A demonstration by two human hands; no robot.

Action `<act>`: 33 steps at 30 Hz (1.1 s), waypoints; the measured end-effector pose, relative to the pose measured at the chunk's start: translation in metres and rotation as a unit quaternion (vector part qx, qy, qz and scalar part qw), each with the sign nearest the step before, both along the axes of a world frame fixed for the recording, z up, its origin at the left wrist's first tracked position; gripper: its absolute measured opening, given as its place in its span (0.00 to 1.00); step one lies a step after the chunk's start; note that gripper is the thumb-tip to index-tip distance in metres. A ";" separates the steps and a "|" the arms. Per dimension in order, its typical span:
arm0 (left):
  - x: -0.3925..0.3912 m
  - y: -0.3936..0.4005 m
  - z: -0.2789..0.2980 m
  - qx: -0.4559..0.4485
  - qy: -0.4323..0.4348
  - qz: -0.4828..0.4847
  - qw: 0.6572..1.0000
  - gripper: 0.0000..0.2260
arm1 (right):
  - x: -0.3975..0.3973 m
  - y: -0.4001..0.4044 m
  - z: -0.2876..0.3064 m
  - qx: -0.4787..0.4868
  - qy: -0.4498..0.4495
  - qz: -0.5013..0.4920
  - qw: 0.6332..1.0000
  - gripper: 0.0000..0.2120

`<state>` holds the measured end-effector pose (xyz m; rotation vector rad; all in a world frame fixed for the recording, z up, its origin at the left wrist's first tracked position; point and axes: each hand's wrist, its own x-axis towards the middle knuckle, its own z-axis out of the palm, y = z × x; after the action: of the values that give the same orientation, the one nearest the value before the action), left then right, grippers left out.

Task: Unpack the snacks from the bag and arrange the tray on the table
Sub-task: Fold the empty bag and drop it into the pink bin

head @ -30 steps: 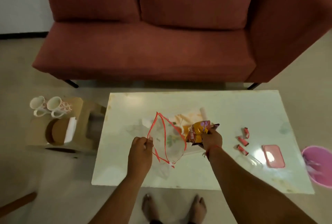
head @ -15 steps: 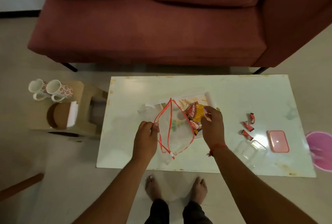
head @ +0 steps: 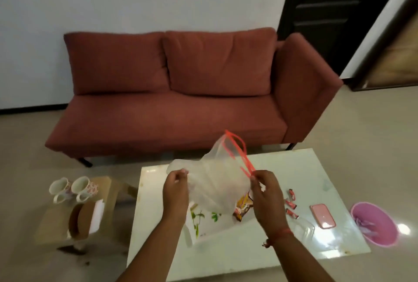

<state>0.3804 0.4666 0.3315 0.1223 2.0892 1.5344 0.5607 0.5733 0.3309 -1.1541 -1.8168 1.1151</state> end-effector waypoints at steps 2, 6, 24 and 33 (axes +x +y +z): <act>-0.005 -0.013 0.000 0.000 0.001 0.013 1.000 0.05 | 0.008 0.007 0.027 -0.113 0.144 -0.080 0.980 0.06; 0.002 -0.033 -0.013 -0.101 -0.061 -0.013 0.993 0.06 | 0.015 0.023 0.079 -0.103 0.262 -0.083 0.956 0.09; 0.003 0.006 0.071 0.170 -0.077 -0.132 0.973 0.08 | -0.002 0.063 0.161 -0.224 0.228 0.061 0.945 0.16; 0.025 0.008 0.099 0.193 -0.015 -0.022 0.981 0.07 | 0.025 0.048 0.122 -0.228 0.040 0.178 0.956 0.34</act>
<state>0.4049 0.4745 0.4309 0.2813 1.7309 1.8848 0.5857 0.6211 0.4526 -1.0262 -1.7992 1.8384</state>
